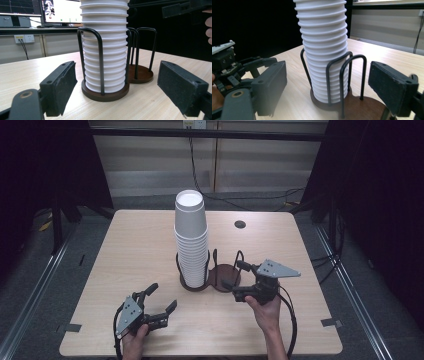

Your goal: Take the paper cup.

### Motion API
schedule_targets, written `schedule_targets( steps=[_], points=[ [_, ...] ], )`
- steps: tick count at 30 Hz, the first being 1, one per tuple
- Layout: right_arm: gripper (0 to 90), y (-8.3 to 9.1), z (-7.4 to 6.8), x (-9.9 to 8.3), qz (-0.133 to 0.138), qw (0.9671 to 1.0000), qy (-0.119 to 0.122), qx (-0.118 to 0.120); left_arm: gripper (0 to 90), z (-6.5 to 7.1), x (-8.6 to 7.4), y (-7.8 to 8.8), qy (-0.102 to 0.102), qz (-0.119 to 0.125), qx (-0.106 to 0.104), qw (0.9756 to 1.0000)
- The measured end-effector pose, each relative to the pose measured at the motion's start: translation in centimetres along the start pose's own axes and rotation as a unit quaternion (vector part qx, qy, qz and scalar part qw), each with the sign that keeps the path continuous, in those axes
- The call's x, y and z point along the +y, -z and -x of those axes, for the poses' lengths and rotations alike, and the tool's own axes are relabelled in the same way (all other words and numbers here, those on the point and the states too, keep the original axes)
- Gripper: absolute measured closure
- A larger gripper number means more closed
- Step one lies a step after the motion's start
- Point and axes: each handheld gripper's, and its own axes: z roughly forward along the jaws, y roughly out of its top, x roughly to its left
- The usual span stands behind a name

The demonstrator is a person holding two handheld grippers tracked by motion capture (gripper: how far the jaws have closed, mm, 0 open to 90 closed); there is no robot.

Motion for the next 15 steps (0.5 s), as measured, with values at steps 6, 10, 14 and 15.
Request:
schedule_targets(
  steps=[6, 10, 14, 15],
  points=[
    [16.6, -0.6, -0.1, 1.4, -0.002, 0.9999, 0.012, 0.011, 15.5, 0.0, 0.0, 0.0, 0.000, 0.000, 0.000, 1.0000],
    [20.7, -0.8, -0.1, 2.6, 0.001, 0.9997, 0.015, 0.021, 15.6, 0.0, 0.0, 0.0, 0.000, 0.000, 0.000, 1.0000],
    [20.5, -0.8, -0.1, 3.8, -0.001, 0.9993, 0.018, 0.033, 15.5, 0.0, 0.0, 0.0, 0.000, 0.000, 0.000, 1.0000],
    [20.5, -0.8, -0.1, 4.1, -0.001, 0.9991, 0.020, 0.037, 15.5, 0.0, 0.0, 0.0, 0.000, 0.000, 0.000, 1.0000]
  ],
)
